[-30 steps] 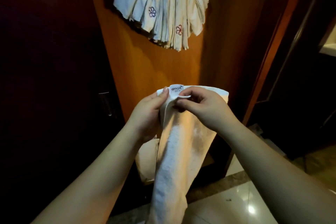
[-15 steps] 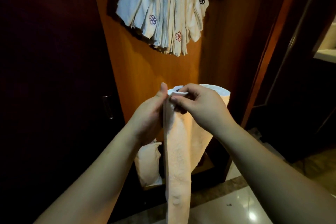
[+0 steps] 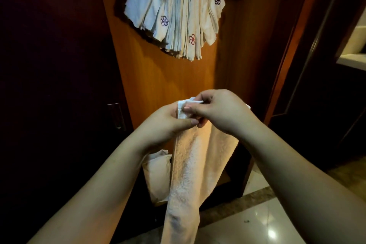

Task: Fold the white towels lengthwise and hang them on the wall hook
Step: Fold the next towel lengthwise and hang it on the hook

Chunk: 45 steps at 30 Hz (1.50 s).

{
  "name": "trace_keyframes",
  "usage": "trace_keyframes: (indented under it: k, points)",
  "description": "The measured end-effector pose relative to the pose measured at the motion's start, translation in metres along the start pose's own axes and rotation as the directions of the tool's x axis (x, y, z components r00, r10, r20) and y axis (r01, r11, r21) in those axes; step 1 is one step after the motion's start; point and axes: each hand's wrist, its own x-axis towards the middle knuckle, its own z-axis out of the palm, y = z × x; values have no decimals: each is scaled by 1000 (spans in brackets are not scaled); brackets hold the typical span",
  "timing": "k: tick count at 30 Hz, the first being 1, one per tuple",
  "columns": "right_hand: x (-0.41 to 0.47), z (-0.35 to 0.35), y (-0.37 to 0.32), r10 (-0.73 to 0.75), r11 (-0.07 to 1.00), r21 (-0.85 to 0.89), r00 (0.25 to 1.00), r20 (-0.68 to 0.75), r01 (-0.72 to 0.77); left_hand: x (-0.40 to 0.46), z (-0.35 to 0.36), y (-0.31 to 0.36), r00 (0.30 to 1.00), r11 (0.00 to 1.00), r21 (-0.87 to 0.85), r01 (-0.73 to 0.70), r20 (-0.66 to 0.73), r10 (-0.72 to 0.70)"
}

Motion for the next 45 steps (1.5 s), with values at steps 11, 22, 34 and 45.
trace_keyframes:
  k: [11,22,34,45]
  points:
    - [5,-35,36,325,913,-336,908,263,-230,-3,-22,6,988,966,-257,12,-143,-50]
    - [6,-57,67,55,977,-211,992,116,-29,-7,-49,2,979,960,-282,0,-197,-58]
    - [-2,-10,87,69,808,581,965,-255,95,-11,-41,2,994,932,-358,-59,-111,20]
    - [-11,-6,88,-182,958,46,724,-665,284,-15,-18,5,960,930,-327,-166,-267,77]
